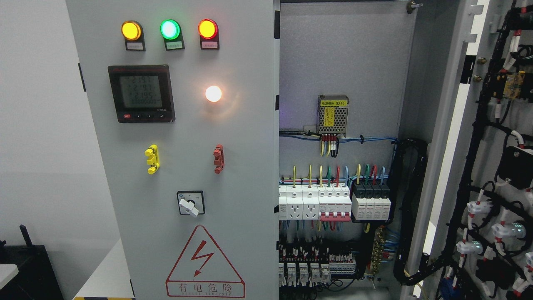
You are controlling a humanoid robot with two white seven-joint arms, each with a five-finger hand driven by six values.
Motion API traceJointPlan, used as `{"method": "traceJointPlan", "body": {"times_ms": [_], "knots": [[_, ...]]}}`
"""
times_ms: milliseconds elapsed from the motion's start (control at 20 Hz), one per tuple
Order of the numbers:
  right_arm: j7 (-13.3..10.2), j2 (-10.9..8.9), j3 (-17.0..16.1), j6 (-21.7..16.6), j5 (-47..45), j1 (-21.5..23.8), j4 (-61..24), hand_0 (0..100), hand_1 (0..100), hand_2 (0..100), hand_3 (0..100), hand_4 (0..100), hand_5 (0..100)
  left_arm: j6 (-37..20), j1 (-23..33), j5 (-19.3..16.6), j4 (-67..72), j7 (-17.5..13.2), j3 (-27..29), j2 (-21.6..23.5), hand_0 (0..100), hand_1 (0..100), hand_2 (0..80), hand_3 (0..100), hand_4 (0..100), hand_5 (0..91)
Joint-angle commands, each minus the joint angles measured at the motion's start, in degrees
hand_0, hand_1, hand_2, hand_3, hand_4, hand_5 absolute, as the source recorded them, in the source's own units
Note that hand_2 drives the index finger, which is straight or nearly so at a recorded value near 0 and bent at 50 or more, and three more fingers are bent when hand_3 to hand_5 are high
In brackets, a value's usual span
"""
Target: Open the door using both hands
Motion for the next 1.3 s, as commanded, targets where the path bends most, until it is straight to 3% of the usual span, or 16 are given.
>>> {"method": "traceJointPlan", "body": {"times_ms": [0, 150, 401, 651, 851, 1052, 1252], "knots": [[-0.10, -2.34, -5.48, 0.03, -0.04, 5.43, -18.17, 0, 0, 0, 0, 0, 0, 1.18, -0.07, -1.39, 2.68, -0.10, 8.23, -4.06, 0, 0, 0.0, 0, 3, 0.0], [-0.11, -3.48, -5.30, 0.03, -0.04, 9.64, -26.69, 0, 0, 0, 0, 0, 0, 1.18, -0.07, -1.39, 2.59, -0.10, 8.23, -4.06, 0, 0, 0.0, 0, 3, 0.0], [-0.11, -3.57, -4.77, -0.58, 0.14, 18.87, -42.17, 0, 0, 0, 0, 0, 0, 1.09, -0.07, -1.39, 2.68, 0.08, 8.05, -4.06, 0, 0, 0.0, 0, 3, 0.0], [-0.10, -3.57, -4.77, -5.58, 0.23, 24.15, -51.57, 0, 0, 0, 0, 0, 0, 1.36, -0.07, -1.39, 2.86, 0.26, 7.61, -4.06, 0, 0, 0.0, 0, 3, 0.0], [-0.11, -3.92, -4.42, -5.95, 0.23, 28.10, -60.62, 0, 0, 0, 0, 0, 0, 1.44, -0.07, -1.56, 2.86, 0.17, 7.09, -4.06, 0, 0, 0.0, 0, 3, 0.0], [-0.11, -6.91, -0.39, -6.30, 0.23, 33.46, -72.05, 0, 0, 0, 0, 0, 0, 2.67, -0.51, -1.39, 2.94, -0.36, 6.12, -4.06, 0, 0, 0.0, 0, 3, 0.0], [-0.11, -11.48, 2.78, -8.84, 0.23, 34.53, -76.38, 0, 0, 0, 0, 0, 0, 2.59, -1.56, -1.04, 3.21, -0.53, 5.41, -4.06, 0, 0, 0.0, 0, 3, 0.0]]}}
